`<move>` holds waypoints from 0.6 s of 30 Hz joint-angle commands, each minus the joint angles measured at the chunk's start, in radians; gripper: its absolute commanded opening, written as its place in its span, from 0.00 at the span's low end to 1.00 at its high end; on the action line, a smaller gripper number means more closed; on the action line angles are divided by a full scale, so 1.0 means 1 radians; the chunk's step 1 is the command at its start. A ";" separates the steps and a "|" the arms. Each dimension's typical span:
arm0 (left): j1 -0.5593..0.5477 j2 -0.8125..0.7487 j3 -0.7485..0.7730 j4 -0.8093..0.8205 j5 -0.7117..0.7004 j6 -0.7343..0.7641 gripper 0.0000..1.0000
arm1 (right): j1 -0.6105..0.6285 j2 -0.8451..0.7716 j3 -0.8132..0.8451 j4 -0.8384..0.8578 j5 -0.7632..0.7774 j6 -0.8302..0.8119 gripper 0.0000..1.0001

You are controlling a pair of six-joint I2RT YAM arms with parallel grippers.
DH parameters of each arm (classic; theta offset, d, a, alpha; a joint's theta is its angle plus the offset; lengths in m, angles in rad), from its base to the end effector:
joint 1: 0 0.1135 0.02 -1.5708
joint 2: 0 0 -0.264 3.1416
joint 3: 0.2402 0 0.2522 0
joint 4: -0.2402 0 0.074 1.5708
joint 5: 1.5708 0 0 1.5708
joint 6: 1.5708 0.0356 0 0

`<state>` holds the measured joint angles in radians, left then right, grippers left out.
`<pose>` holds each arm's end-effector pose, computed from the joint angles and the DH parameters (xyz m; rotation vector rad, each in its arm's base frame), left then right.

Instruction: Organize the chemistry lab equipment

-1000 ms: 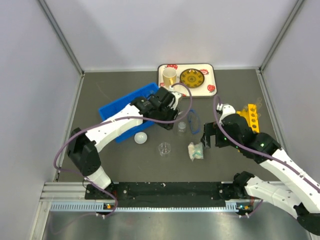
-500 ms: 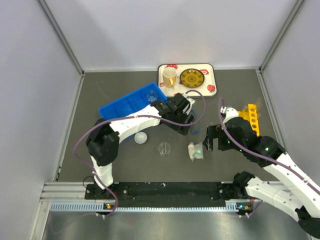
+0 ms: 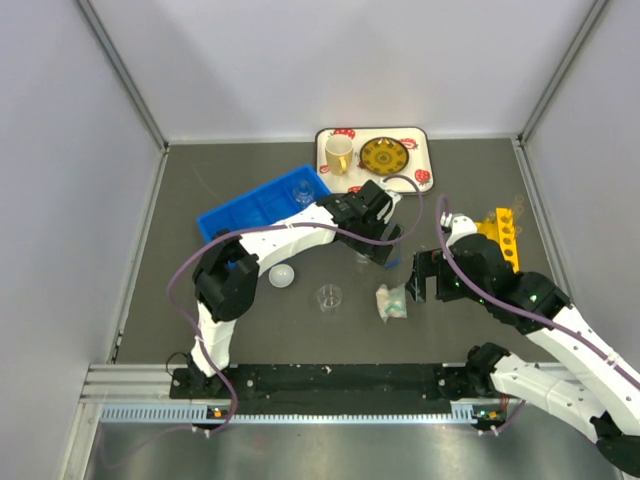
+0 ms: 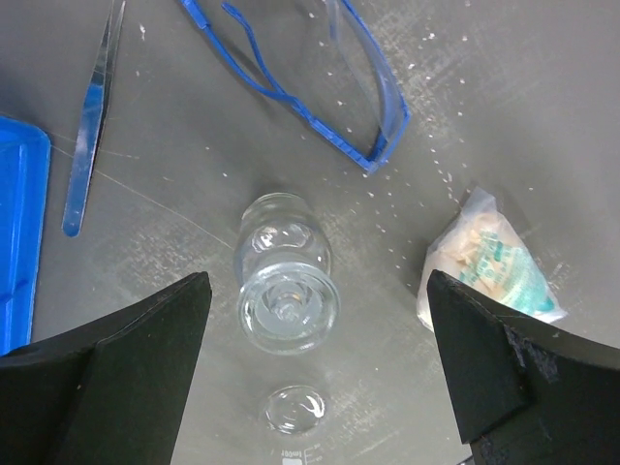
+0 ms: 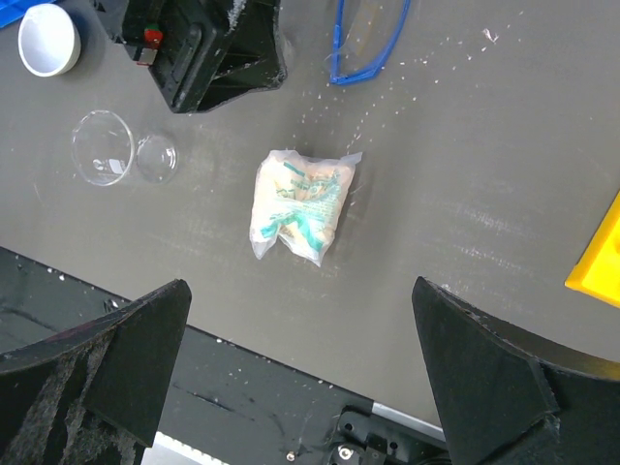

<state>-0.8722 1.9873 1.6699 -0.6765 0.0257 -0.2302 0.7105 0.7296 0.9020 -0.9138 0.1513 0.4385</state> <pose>0.2810 -0.3360 0.2436 0.8391 2.4918 -0.4374 0.1057 0.0838 0.3169 -0.2395 2.3251 0.4102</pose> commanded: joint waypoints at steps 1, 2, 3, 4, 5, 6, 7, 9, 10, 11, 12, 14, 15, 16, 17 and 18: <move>-0.002 0.028 0.040 -0.006 -0.052 0.022 0.99 | -0.005 0.002 0.003 0.000 -0.001 0.005 0.99; -0.002 0.039 0.044 -0.008 -0.055 0.022 0.99 | -0.006 0.002 0.003 0.000 -0.001 0.003 0.99; -0.001 0.044 0.042 -0.014 -0.059 0.025 0.99 | -0.005 0.004 0.003 0.000 0.001 0.006 0.99; -0.002 0.048 0.042 -0.014 -0.063 0.026 0.99 | -0.006 0.004 0.000 0.000 0.002 0.005 0.99; -0.002 0.056 0.042 -0.015 -0.070 0.023 0.99 | -0.005 0.004 -0.002 0.001 0.004 0.005 0.99; -0.002 0.057 0.042 -0.015 -0.079 0.023 0.99 | -0.006 0.005 -0.005 0.001 0.004 0.008 0.99; -0.002 0.065 0.040 -0.018 -0.082 0.026 0.99 | -0.005 0.004 -0.005 0.000 0.005 0.008 0.99; -0.001 0.068 0.040 -0.017 -0.084 0.029 0.99 | -0.005 0.007 -0.006 0.000 0.005 0.012 0.99; -0.001 0.071 0.040 -0.018 -0.086 0.031 0.99 | -0.005 0.005 -0.008 0.000 0.004 0.014 0.99; -0.001 0.071 0.040 -0.018 -0.087 0.032 0.99 | -0.006 0.007 -0.008 0.000 0.005 0.014 0.99; -0.001 0.074 0.042 -0.018 -0.090 0.032 0.99 | -0.005 0.005 -0.008 0.000 0.007 0.012 0.99; 0.001 0.077 0.040 -0.018 -0.099 0.034 0.98 | -0.005 0.007 -0.006 0.000 0.010 0.012 0.99; 0.002 0.077 0.039 -0.020 -0.101 0.032 0.98 | -0.006 0.007 -0.006 0.001 0.008 0.014 0.99; 0.004 0.080 0.037 -0.020 -0.102 0.032 0.97 | -0.006 0.007 -0.008 0.003 0.011 0.016 0.99; 0.004 0.082 0.034 -0.020 -0.102 0.032 0.97 | -0.008 0.010 -0.008 0.001 0.011 0.014 0.99; 0.006 0.084 0.034 -0.020 -0.101 0.032 0.95 | -0.005 0.010 -0.008 0.003 0.011 0.017 0.99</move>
<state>-0.8719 2.0705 1.6741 -0.7033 -0.0544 -0.2077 0.7105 0.7403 0.8955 -0.9169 0.1524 0.4427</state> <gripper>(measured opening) 0.971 0.987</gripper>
